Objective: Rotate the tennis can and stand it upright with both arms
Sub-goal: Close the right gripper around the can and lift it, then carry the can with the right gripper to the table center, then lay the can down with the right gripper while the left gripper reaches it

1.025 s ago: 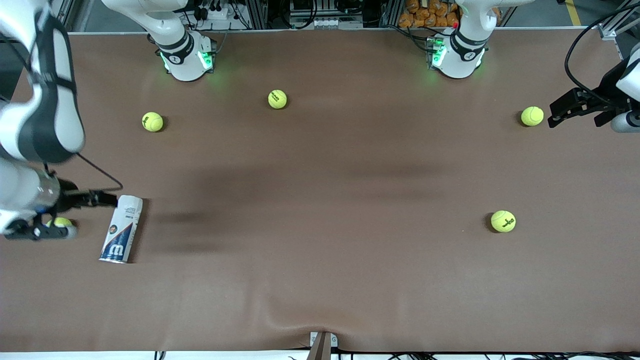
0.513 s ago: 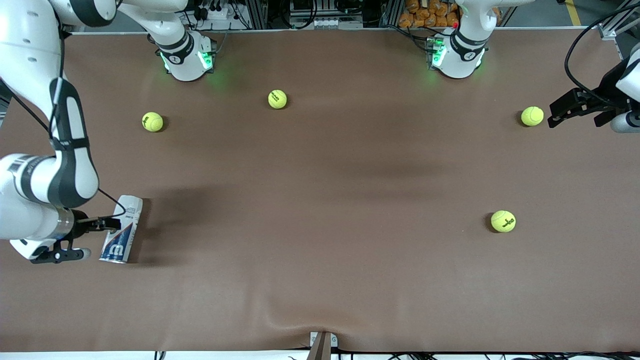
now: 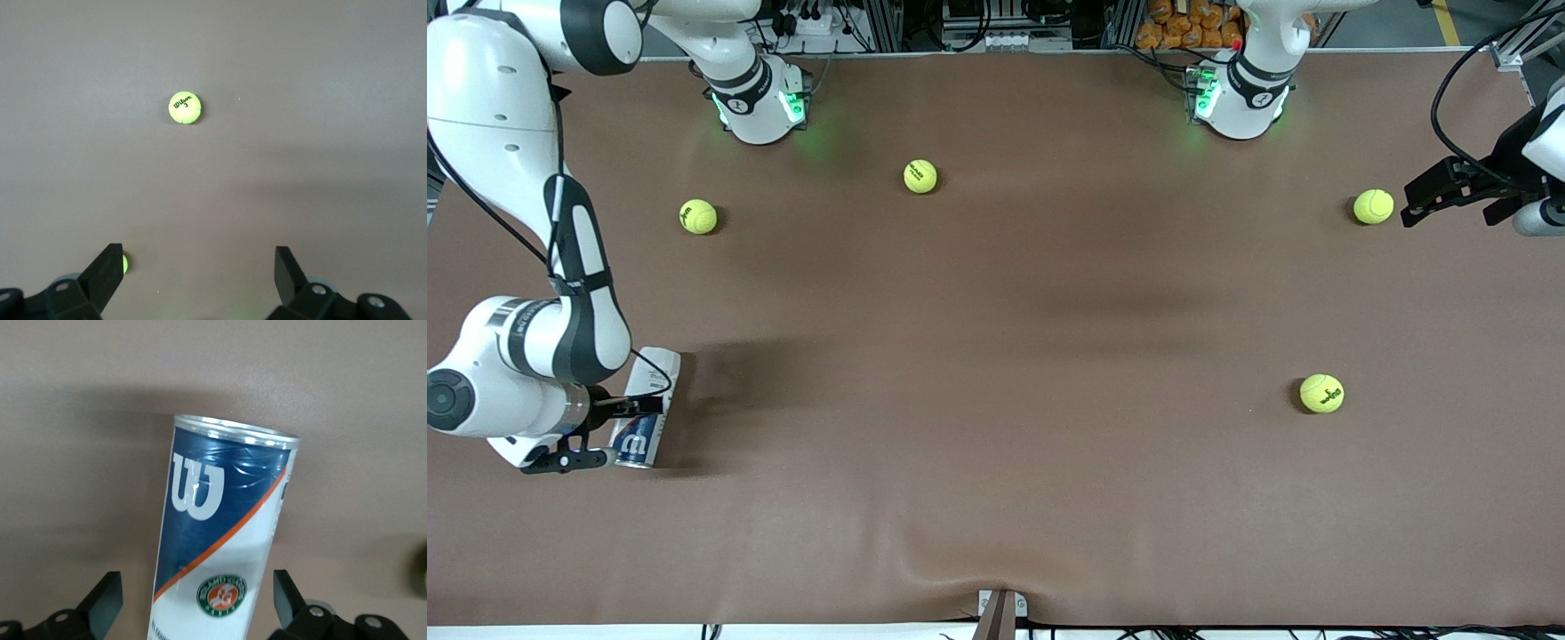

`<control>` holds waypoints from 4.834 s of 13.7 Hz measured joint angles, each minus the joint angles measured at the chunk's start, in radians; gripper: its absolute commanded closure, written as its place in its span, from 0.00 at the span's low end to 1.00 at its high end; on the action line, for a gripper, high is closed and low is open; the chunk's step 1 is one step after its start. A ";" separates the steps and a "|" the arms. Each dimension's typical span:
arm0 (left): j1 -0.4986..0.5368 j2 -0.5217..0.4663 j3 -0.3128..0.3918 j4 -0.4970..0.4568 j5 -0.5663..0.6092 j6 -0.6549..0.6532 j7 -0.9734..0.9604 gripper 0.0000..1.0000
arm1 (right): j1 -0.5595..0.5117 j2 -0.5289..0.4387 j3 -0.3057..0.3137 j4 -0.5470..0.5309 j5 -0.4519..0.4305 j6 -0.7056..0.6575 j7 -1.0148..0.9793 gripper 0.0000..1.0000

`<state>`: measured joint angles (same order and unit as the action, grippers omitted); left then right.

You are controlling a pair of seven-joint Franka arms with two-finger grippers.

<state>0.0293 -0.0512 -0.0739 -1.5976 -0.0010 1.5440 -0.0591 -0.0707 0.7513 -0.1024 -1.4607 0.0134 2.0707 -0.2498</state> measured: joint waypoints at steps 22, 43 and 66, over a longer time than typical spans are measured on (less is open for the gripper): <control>0.000 0.000 0.000 0.000 0.000 0.000 0.000 0.00 | 0.043 -0.002 0.386 0.089 0.000 -0.103 -0.332 0.25; 0.015 0.018 0.008 -0.001 -0.004 0.000 0.000 0.00 | 0.575 0.116 0.411 0.085 -0.482 0.231 -0.509 0.00; 0.003 0.459 -0.032 0.039 -0.549 0.059 0.078 0.00 | 0.167 -0.614 0.101 0.035 -0.097 -0.499 -0.124 0.00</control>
<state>0.0319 0.4082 -0.1063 -1.5590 -0.5496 1.6031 0.0193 0.0965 0.1369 -0.0012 -1.4258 -0.0840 1.5716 -0.3738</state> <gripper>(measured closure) 0.000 0.000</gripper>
